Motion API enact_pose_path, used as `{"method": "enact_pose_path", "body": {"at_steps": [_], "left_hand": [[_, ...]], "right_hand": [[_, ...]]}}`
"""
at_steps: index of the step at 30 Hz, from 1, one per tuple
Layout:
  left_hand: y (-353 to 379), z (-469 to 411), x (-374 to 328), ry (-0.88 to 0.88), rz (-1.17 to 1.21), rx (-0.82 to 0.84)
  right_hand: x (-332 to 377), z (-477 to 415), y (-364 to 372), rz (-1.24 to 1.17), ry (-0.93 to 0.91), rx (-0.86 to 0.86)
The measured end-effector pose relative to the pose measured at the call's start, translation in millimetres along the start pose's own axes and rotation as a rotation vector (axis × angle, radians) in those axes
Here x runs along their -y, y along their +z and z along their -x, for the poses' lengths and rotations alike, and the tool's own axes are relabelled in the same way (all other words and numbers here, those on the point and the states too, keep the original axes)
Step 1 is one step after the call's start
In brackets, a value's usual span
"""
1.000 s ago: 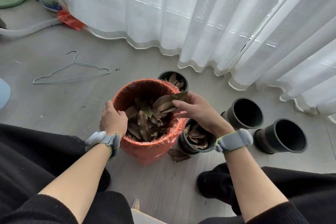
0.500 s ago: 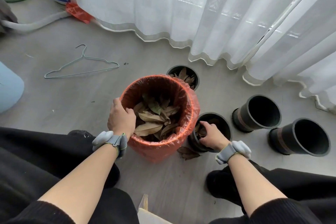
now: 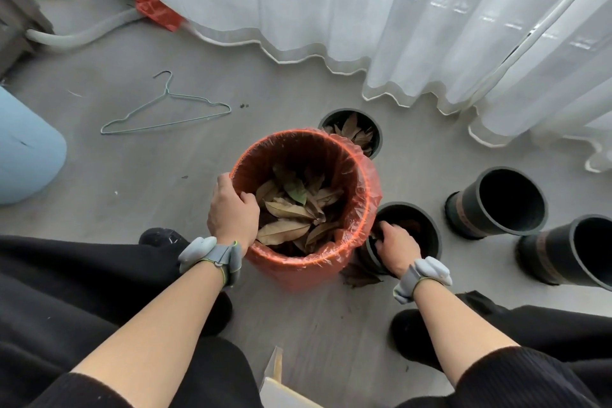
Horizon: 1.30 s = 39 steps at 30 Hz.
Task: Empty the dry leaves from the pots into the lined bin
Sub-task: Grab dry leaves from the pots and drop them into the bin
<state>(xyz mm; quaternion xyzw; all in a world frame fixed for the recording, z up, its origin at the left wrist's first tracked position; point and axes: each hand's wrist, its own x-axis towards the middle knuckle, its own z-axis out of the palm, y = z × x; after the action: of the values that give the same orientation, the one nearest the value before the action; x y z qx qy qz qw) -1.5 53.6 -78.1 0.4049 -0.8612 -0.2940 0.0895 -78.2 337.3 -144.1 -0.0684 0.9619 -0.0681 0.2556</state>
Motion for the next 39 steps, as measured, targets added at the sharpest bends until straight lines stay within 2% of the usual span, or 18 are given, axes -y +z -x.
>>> {"method": "enact_pose_path", "body": {"at_steps": [9, 15, 23, 25, 28, 31, 33, 39], "left_hand": [[0.3, -0.9, -0.6, -0.023, -0.022, -0.007], [-0.1, 0.9, 1.4, -0.023, -0.021, 0.003], [-1.9, 2.7, 0.9, -0.015, -0.016, 0.035], [-1.5, 3.1, 0.5, -0.013, -0.013, 0.041], [-1.8, 3.5, 0.0, -0.015, -0.015, 0.043], [-2.3, 3.4, -1.8, -0.023, -0.011, 0.037], [-3.0, 4.1, -2.5, -0.022, -0.007, 0.042], [-5.7, 5.4, -3.5, -0.015, 0.003, 0.059]], "right_hand": [[-24.7, 8.9, -19.0, -0.589, 0.137, -0.176], [-32.6, 28.5, -48.6, -0.707, 0.113, -0.273], [-46.1, 47.2, -79.8, -0.604, 0.064, -0.328], [-49.6, 49.4, -77.9, -0.691, 0.105, -0.292], [-44.1, 51.3, -91.1, -0.975, 0.145, -0.257], [-22.1, 54.3, -122.3, -1.266, 0.060, -0.235], [3.2, 59.3, -142.4, -1.358, -0.040, -0.210], [68.0, 69.7, -158.8, -1.197, -0.322, -0.098]]}}
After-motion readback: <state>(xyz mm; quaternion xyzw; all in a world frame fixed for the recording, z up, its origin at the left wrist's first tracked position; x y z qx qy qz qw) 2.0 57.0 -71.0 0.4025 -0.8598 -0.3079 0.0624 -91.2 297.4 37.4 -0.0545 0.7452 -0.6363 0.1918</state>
